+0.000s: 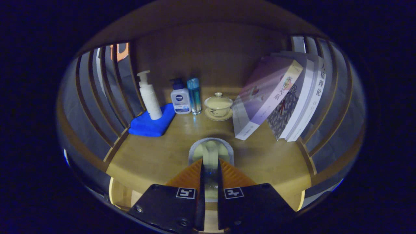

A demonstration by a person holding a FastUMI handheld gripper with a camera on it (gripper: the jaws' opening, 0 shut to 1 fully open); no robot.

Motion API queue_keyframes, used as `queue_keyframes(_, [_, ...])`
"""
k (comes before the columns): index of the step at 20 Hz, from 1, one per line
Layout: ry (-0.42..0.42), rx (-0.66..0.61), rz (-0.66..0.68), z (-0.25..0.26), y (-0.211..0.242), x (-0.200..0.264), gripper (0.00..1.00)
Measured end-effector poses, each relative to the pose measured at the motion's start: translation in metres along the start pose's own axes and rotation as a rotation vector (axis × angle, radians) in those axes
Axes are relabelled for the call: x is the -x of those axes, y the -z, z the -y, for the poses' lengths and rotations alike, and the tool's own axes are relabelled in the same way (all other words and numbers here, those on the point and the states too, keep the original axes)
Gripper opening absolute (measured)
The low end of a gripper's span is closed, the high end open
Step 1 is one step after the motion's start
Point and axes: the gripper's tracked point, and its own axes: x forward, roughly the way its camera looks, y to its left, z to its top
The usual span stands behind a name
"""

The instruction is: Pull open the drawer, take out the items inside it, and place them on the countertop above the cabinet.

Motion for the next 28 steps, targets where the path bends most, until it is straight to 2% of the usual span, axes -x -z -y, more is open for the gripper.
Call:
queue_keyframes(3, [0.008, 0.004, -0.016, -0.001, 0.0, -0.01, 0.18])
queue_keyframes(6, [0.051, 0.014, 0.003, 0.003, -0.006, -0.019, 0.2])
queue_keyframes(9, [0.042, 0.041, 0.023, -0.003, -0.011, -0.024, 0.2])
queue_keyframes(11, [0.03, 0.034, 0.024, -0.003, -0.007, -0.03, 0.25])
queue_keyframes(15, [0.013, -0.004, 0.031, -0.003, -0.007, -0.015, 0.49])
queue_keyframes(18, [-0.061, -0.047, 0.034, -0.014, 0.001, 0.005, 0.68])
queue_keyframes(20, [-0.09, -0.031, 0.048, -0.017, 0.007, 0.021, 0.81])
queue_keyframes(24, [-0.129, 0.031, 0.118, -0.033, 0.018, 0.064, 0.8])
queue_keyframes(25, [-0.138, 0.049, 0.141, -0.038, 0.02, 0.073, 0.84])
queue_keyframes(27, [-0.157, 0.082, 0.182, -0.048, 0.031, 0.095, 1.0])
queue_keyframes(28, [-0.171, 0.085, 0.198, -0.052, 0.036, 0.107, 0.99])
